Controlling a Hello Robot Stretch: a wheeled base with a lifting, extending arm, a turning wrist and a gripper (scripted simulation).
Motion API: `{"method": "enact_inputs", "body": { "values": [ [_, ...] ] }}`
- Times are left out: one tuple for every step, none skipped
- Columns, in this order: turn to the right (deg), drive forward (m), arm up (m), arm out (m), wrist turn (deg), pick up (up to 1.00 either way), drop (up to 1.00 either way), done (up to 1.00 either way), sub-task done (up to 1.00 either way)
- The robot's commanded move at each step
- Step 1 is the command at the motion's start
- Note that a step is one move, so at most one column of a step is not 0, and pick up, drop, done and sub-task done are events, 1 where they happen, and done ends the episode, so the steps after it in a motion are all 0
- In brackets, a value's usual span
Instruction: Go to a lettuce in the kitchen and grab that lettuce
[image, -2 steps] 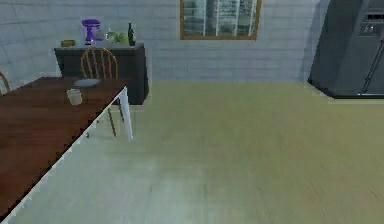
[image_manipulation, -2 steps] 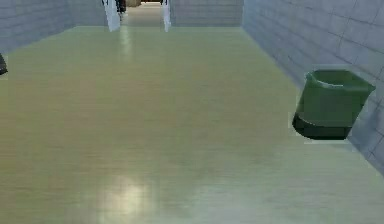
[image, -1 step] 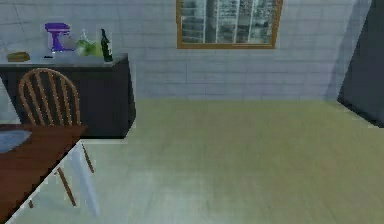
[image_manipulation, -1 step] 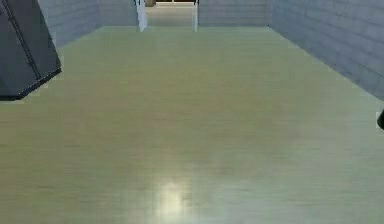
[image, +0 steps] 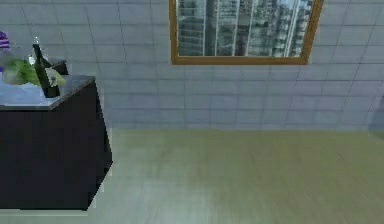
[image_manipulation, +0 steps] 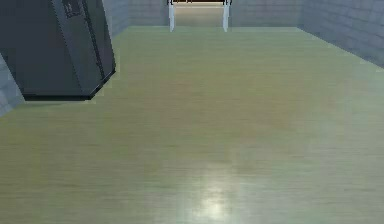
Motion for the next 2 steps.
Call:
{"method": "enact_inputs", "body": {
  "values": [
    [-3.0, 0.00, 0.00, 0.00, 0.0, 0.00, 0.00, 0.00, 0.00],
    [0.0, 0.35, 0.00, 0.00, 0.0, 0.00, 0.00, 0.00, 0.00]
  ]
}}
